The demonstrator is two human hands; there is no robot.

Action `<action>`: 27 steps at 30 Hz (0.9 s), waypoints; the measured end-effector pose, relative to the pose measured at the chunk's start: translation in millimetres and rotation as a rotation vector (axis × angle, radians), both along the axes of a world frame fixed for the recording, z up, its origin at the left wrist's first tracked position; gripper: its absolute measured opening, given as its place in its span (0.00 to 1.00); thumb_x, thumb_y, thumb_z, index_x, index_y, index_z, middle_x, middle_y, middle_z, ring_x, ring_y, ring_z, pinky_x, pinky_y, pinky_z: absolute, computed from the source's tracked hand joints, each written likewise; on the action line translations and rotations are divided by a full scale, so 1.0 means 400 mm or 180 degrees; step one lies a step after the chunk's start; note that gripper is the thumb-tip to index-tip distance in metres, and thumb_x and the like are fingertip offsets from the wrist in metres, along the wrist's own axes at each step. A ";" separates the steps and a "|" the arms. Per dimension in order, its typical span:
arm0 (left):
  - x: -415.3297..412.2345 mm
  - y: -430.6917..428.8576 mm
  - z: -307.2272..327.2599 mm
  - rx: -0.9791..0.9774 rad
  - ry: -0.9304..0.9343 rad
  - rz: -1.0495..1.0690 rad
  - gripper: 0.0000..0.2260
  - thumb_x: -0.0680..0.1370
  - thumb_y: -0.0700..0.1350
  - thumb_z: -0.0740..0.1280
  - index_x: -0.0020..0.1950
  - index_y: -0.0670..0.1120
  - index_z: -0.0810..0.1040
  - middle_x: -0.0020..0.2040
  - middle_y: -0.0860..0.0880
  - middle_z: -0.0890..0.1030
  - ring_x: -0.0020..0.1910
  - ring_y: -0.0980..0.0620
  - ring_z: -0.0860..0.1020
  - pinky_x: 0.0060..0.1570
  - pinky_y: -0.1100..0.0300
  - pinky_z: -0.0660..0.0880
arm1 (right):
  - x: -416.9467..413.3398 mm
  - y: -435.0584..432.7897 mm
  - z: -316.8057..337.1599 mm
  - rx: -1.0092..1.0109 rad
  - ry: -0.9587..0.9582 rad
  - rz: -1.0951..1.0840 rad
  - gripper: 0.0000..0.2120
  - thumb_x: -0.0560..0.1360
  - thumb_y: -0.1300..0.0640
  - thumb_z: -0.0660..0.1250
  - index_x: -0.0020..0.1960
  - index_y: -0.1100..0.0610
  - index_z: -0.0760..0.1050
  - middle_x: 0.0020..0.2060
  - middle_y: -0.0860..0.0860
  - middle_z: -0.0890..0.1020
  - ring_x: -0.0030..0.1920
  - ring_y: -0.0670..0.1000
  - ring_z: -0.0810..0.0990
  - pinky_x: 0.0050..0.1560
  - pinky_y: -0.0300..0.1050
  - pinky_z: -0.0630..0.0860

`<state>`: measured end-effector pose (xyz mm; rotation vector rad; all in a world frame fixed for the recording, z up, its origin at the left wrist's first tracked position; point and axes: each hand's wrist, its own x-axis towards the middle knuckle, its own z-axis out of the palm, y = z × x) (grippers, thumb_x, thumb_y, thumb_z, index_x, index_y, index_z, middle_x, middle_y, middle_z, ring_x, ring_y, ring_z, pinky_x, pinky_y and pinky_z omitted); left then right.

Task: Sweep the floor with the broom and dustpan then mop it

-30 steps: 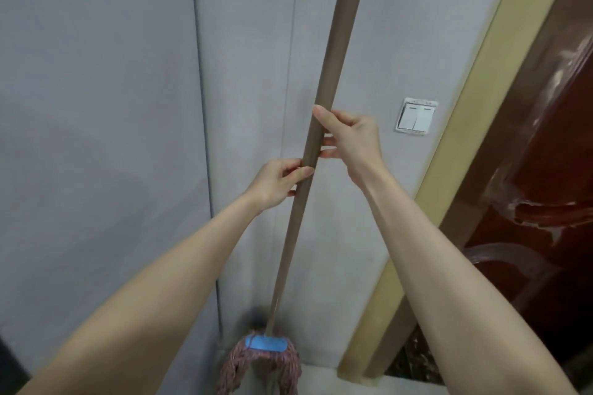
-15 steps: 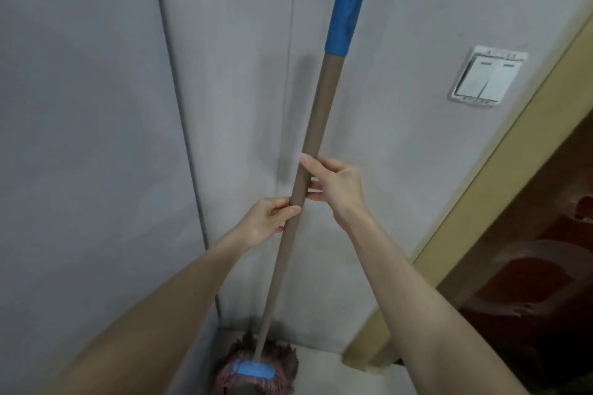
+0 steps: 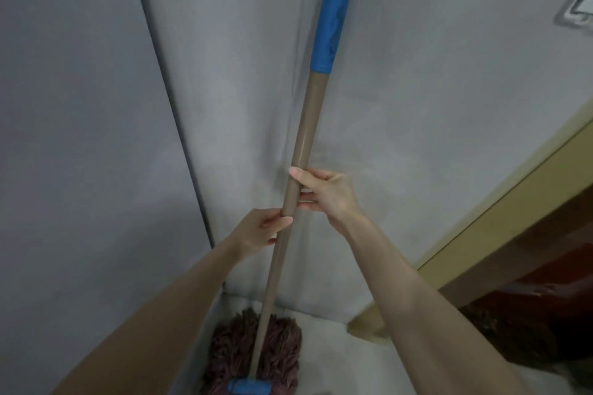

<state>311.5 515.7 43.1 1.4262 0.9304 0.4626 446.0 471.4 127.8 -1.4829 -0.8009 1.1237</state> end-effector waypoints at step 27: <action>-0.029 0.014 -0.089 0.0112 0.0470 0.0465 0.12 0.77 0.45 0.68 0.59 0.43 0.79 0.50 0.47 0.82 0.54 0.49 0.79 0.50 0.56 0.76 | -0.020 0.015 -0.111 -0.0117 0.0280 0.0070 0.15 0.74 0.56 0.71 0.58 0.61 0.79 0.48 0.53 0.83 0.49 0.52 0.82 0.56 0.52 0.79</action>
